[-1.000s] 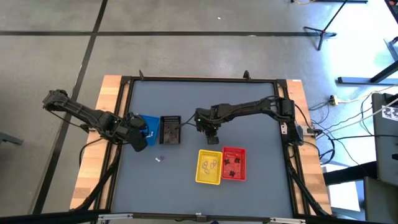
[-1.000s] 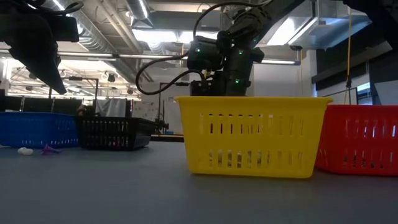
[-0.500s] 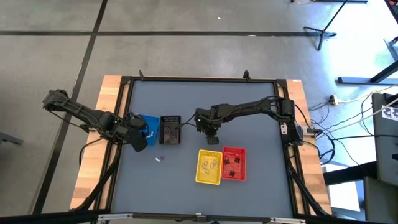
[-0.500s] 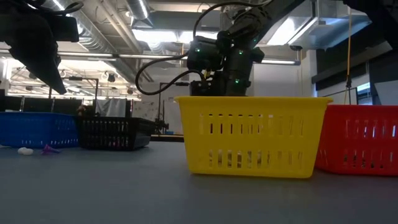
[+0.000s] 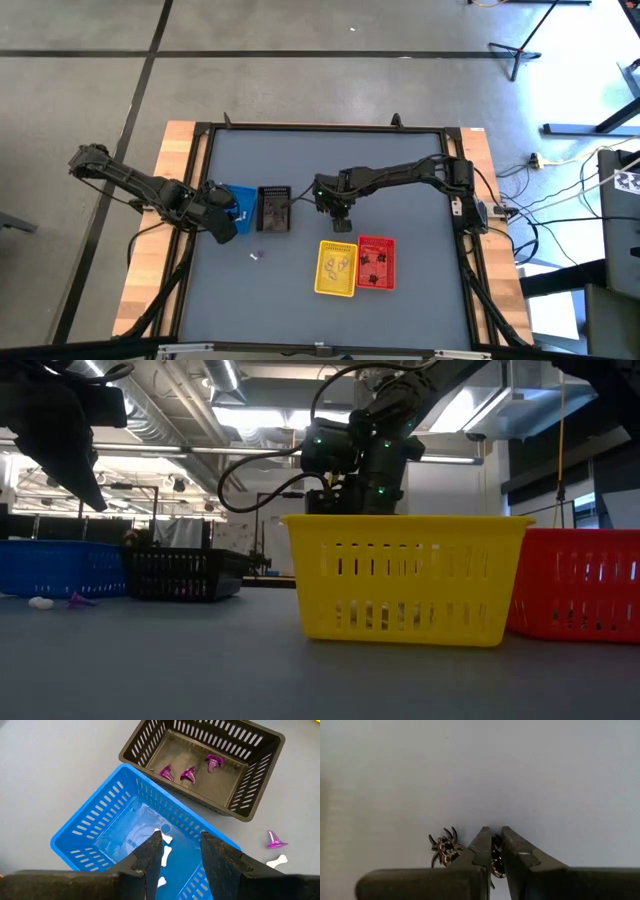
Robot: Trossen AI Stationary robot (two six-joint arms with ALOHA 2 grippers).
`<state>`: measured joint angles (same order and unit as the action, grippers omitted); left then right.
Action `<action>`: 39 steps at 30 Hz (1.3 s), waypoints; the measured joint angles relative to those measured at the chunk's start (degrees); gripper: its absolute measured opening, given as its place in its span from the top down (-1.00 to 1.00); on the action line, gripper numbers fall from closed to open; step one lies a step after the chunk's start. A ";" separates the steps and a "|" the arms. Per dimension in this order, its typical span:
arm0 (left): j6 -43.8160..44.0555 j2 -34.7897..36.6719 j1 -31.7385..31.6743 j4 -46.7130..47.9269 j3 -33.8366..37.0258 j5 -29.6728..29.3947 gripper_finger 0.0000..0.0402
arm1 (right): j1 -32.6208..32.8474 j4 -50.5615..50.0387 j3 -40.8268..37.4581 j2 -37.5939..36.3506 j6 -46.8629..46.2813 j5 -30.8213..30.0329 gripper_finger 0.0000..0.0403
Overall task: Sort Halloween decoration
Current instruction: Put the spider toy into the red bin
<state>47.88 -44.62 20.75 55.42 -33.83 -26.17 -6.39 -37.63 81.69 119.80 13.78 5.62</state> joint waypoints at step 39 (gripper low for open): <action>-0.01 -0.02 0.00 -0.01 0.01 -0.37 0.37 | 9.00 -24.51 17.08 -4.23 -0.46 0.43 0.84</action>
<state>47.87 -44.64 20.75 55.42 -33.82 -26.55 2.61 -62.14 98.77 115.57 13.32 6.04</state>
